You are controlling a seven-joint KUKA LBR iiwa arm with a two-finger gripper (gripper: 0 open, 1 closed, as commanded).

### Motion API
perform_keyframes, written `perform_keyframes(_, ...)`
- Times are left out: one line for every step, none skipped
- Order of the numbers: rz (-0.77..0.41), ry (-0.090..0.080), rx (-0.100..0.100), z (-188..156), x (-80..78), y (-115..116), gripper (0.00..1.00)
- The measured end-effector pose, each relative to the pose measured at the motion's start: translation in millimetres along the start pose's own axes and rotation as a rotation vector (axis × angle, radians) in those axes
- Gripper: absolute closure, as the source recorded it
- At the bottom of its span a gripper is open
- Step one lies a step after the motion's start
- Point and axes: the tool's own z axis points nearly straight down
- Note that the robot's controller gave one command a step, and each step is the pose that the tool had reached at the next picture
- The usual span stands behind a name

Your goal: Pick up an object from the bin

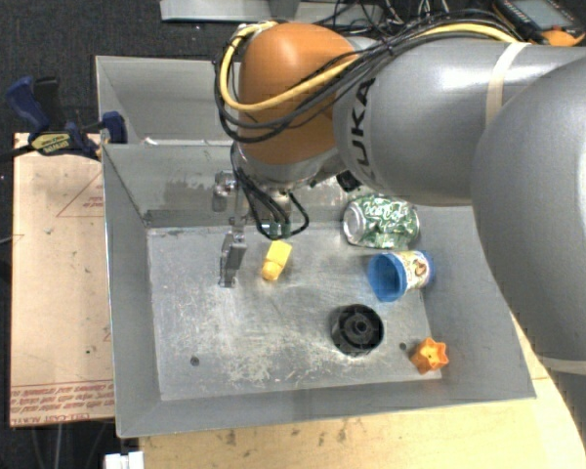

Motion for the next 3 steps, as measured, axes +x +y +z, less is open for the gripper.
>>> perform_keyframes(0.003, -0.008, -0.001, -5, -1.8, -1, 0.0)
perform_keyframes(-0.062, -0.01, -0.003, 14, 5.0, -36, 0.0)
perform_keyframes(-0.005, -0.007, 0.0, 22, 11.0, -78, 0.0)
